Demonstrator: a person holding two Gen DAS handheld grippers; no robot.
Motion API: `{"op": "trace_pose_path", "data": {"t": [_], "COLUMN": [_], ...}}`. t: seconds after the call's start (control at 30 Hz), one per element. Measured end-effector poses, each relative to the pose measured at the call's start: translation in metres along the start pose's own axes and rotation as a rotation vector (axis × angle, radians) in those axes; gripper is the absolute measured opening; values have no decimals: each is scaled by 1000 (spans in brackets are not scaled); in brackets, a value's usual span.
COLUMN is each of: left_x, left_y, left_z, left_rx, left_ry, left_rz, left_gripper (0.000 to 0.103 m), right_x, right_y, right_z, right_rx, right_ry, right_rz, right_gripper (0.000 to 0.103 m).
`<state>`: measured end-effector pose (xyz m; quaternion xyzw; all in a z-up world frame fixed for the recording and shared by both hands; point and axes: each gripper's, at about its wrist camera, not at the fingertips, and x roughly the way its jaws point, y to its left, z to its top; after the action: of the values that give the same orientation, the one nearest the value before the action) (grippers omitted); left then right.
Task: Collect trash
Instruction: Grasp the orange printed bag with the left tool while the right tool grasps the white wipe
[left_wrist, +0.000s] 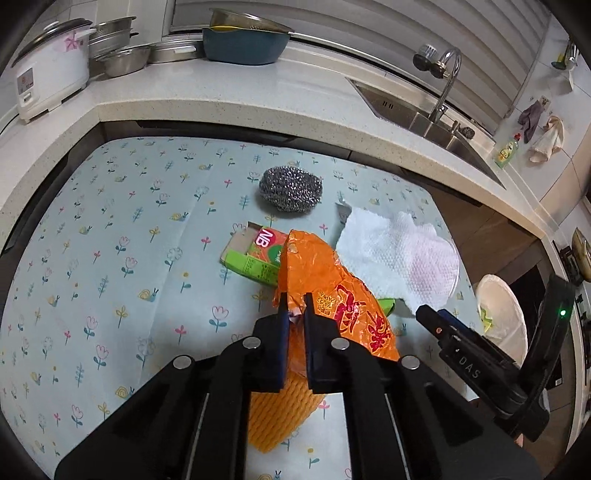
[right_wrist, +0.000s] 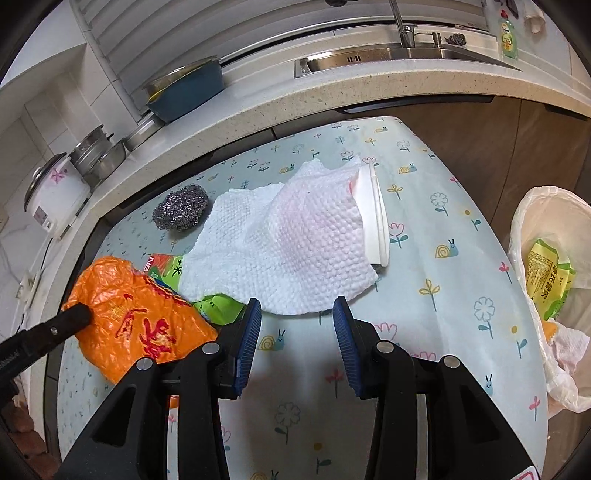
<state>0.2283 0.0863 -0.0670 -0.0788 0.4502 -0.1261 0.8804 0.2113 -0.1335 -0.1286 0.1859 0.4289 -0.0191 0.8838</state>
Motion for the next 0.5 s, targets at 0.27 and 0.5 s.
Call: {"op": "trace_pose_path", "data": {"t": [0.27, 0.5], "left_x": [6, 17], "left_y": [5, 1], "left_z": [8, 1], "left_rx": [-9, -10], "left_ry": [-11, 11], "left_rz": [5, -1], "left_gripper": [7, 7], "right_x": [8, 11], "right_y": [-10, -14], "right_z": [-4, 0], "right_rx": [28, 42], "right_ry": [20, 7], "right_rz": [-2, 3], "right_gripper": [40, 40]}}
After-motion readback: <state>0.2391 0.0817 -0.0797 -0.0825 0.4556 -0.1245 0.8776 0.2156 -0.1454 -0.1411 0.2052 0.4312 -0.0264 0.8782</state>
